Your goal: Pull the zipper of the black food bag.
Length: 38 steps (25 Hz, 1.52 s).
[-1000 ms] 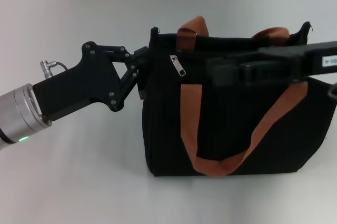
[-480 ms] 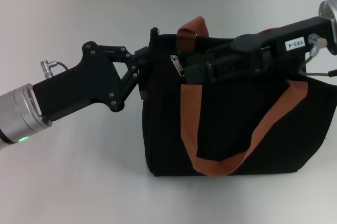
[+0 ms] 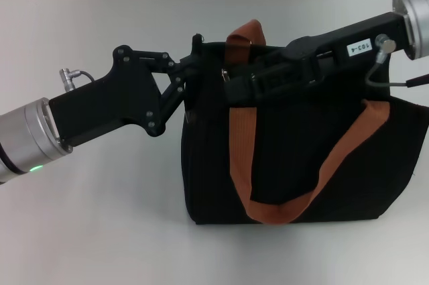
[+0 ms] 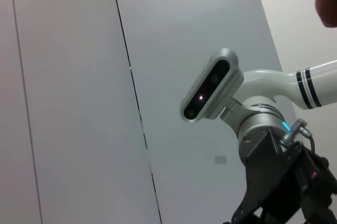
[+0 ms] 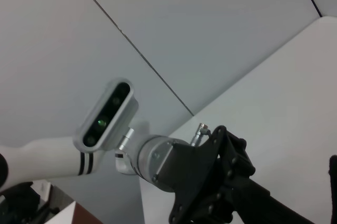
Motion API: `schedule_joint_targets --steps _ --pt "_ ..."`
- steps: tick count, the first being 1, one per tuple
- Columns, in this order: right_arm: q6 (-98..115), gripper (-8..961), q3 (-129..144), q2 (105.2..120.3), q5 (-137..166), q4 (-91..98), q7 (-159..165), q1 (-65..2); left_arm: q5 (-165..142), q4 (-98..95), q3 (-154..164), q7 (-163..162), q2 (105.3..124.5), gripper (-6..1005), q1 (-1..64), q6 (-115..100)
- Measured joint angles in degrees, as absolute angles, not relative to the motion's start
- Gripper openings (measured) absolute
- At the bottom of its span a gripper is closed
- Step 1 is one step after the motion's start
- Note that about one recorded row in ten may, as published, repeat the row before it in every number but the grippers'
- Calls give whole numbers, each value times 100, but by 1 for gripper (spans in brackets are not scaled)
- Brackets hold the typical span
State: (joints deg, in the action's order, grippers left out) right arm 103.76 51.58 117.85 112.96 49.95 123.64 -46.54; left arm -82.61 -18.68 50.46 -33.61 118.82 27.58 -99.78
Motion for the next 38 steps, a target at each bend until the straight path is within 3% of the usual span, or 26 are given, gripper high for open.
schedule_joint_targets --steps 10,25,38 --pt "10189 666 5445 11827 11300 5005 12363 -4676 -8263 -1861 5055 -3462 11882 38 2873 -9974" --pt "10030 317 5427 11818 11307 4984 12371 -4670 -8261 -1864 5053 -3601 11882 43 2962 -9974" --pt "9992 239 5400 11796 11386 5019 12339 -4676 -8260 -1863 5043 -3604 11882 47 2958 -9976"
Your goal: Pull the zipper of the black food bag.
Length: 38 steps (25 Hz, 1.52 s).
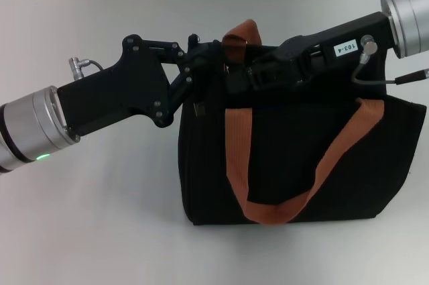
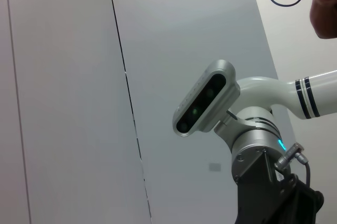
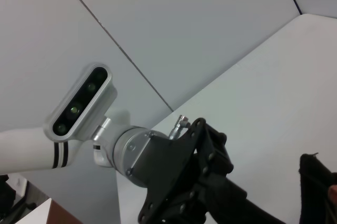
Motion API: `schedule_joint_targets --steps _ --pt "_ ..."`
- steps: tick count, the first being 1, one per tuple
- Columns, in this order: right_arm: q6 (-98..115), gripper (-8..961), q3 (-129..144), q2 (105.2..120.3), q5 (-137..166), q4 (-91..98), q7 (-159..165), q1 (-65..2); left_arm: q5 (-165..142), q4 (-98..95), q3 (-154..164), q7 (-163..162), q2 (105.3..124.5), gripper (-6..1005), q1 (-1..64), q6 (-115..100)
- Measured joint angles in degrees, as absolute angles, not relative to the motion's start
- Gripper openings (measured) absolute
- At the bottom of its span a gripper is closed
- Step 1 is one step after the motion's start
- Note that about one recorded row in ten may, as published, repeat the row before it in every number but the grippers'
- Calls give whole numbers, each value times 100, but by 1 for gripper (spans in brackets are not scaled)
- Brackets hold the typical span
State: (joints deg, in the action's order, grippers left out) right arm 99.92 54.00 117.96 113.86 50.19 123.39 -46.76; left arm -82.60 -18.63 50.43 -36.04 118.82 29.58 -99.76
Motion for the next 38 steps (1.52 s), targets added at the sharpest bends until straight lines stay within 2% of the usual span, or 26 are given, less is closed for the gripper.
schedule_joint_targets --steps 11,16,28,33,38 --pt "9891 103 5418 11796 11386 5019 12334 -4663 -8262 -1863 5030 -3604 11875 50 2919 -10010" --pt "9941 72 5392 11784 11362 5028 12333 -4671 -8262 -1863 5022 -3603 11868 52 2896 -10020" --pt "9918 80 5428 11785 11340 4991 12335 -4683 -8267 -1863 5054 -3569 11870 55 2891 -10040" --pt "9921 136 5436 11813 11338 4986 12334 -4701 -8266 -1863 5054 -3568 11873 57 2892 -10045" --pt "9948 131 5439 11831 11337 4983 12344 -4733 -8263 -1863 5054 -3563 11874 58 2887 -10045"
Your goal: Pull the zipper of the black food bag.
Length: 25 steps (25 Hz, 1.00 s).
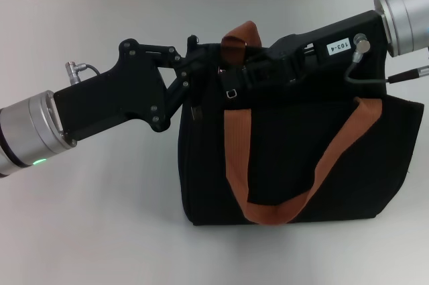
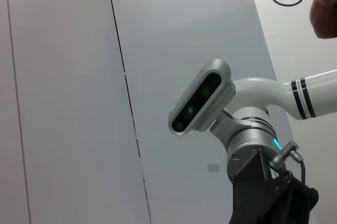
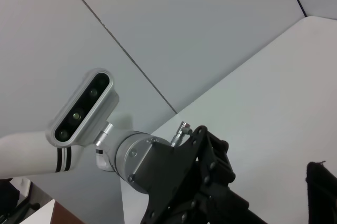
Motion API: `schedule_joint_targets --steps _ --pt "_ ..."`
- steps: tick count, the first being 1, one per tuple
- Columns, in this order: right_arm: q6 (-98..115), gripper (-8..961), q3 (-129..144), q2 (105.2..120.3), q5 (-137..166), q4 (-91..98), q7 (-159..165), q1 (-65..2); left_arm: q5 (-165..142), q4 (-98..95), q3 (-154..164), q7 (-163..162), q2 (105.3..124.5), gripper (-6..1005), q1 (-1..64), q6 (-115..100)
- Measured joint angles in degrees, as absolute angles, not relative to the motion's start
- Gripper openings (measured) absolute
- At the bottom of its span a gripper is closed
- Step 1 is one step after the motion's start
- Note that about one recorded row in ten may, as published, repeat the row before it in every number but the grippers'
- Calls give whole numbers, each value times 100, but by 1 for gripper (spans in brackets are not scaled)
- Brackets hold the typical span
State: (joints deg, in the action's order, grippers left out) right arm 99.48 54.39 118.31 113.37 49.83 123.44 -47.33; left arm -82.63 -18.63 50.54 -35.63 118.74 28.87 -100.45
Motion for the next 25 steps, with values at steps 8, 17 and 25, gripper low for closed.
schedule_joint_targets --steps 8,17,25 --pt "9909 87 5427 11839 11344 4992 12416 -4706 -8260 -1863 5047 -3579 11874 61 2883 -10045" --pt "9894 -1 5450 11891 11605 5422 12737 -4616 -8262 -1863 5004 -3591 11874 63 2839 -10044" --pt "9879 -1 5692 11921 11869 6256 13407 -4373 -8149 -1863 5000 -3554 11869 66 2787 -10038"
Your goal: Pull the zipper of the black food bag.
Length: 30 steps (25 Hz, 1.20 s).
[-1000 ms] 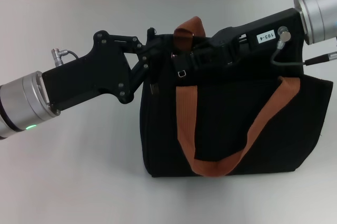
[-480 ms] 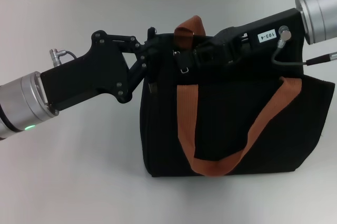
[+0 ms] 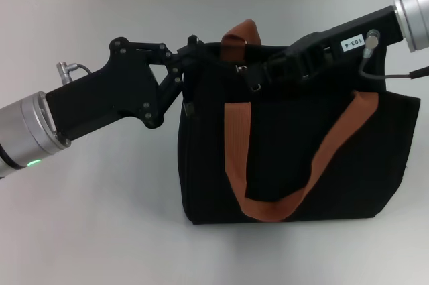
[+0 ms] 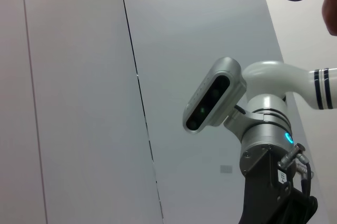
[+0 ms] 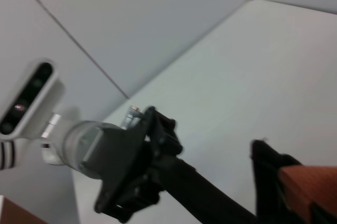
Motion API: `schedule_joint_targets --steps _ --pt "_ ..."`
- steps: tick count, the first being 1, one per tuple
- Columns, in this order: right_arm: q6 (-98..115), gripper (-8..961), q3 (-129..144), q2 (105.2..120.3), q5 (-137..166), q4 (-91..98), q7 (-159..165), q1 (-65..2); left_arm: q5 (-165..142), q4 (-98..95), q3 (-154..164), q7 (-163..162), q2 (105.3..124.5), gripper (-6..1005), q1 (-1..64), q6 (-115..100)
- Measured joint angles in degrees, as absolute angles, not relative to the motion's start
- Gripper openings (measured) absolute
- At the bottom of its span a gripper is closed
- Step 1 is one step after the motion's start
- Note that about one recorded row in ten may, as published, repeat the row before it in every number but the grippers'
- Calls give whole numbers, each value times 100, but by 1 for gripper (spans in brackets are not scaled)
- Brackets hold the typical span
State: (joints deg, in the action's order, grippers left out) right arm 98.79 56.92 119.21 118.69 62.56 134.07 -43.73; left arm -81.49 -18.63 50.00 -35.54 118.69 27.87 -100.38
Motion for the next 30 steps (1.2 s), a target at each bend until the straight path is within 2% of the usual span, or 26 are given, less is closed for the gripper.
schedule_joint_targets --steps 16,30 --pt "10187 -2 5661 11932 12318 7821 14289 -3589 -8121 -1864 4820 -3542 11845 70 2709 -9959" --pt "10600 14 4678 11926 12361 8327 14179 -3044 -8118 -1890 4711 -3542 11838 75 2707 -9804"
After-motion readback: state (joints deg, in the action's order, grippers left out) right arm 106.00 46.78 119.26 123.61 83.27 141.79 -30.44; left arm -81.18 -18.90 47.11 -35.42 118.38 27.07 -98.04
